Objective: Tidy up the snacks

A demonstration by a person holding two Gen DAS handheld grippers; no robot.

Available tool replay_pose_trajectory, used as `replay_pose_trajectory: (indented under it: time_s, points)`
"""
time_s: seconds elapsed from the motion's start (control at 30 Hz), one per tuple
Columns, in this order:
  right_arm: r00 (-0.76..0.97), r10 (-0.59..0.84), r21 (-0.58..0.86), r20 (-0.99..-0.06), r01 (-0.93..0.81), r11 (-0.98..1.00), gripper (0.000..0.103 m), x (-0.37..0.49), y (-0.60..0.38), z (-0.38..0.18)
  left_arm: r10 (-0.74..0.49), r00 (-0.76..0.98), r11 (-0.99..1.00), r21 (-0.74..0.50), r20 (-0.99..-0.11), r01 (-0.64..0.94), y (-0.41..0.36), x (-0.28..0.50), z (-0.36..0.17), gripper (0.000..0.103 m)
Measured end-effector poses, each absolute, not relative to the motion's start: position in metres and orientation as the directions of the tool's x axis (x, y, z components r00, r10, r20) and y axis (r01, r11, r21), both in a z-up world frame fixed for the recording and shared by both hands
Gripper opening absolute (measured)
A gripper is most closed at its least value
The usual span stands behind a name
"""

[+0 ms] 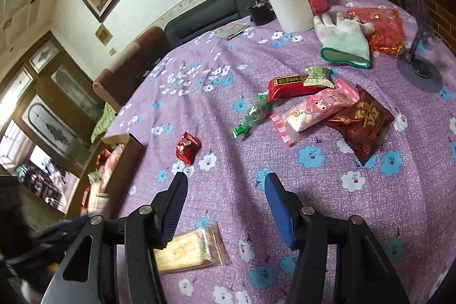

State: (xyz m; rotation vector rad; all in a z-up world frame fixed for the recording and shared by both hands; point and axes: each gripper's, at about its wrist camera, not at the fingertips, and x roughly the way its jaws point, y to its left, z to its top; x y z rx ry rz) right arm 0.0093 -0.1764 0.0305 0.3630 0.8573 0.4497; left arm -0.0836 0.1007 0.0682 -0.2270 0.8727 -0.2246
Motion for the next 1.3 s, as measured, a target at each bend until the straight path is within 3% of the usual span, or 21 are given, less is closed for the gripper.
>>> replay_pose_trajectory:
  time_s: [0.2,0.4,0.53,0.87,1.03,1.13,1.2,1.27,1.3]
  points:
    - [0.582,0.413,0.41,-0.701,-0.145,0.901,0.06,-0.003,-0.171,0.026,-0.249,0.719,0.941,-0.339,-0.648,0.021,0.166,-0.129,0.089,0.028]
    - [0.38,0.546,0.543,-0.747,-0.125,0.83,0.061,-0.038,-0.142,0.012,-0.25,0.743,0.917,-0.399,-0.621,-0.026,0.22,-0.151,0.083,0.028]
    - [0.416,0.398,0.378,-0.818,-0.134,0.916,0.062,-0.034,-0.11,0.019,-0.271,0.739,0.894,-0.445,-0.616,-0.043,0.236,-0.158,0.07,0.028]
    - [0.492,0.157,0.079,-0.856,-0.177,0.981,0.067,-0.029,-0.038,0.015,-0.234,0.755,0.884,-0.457,-0.612,-0.096,0.268,-0.181,0.065,0.028]
    - [0.456,0.275,0.291,-0.846,-0.036,0.956,0.077,-0.012,-0.061,0.019,-0.237,0.753,0.882,-0.461,-0.613,-0.098,0.27,-0.186,0.063,0.028]
    - [0.453,0.207,0.223,-0.867,-0.019,0.975,0.079,-0.005,-0.047,0.019,-0.243,0.753,0.883,-0.461,-0.611,-0.09,0.267,-0.186,0.061,0.028]
    - [0.476,0.094,0.079,-0.874,-0.053,0.996,0.076,-0.003,-0.027,0.016,-0.243,0.751,0.886,-0.456,-0.614,-0.086,0.264,-0.186,0.06,0.028]
    - [0.522,0.074,0.035,-0.85,-0.084,0.996,0.039,-0.008,-0.018,0.017,-0.244,0.75,0.885,-0.457,-0.615,-0.087,0.265,-0.188,0.06,0.028]
    - [0.528,0.078,0.036,-0.846,-0.09,0.995,0.035,-0.01,-0.019,0.018,-0.238,0.752,0.886,-0.455,-0.615,-0.092,0.267,-0.19,0.06,0.028]
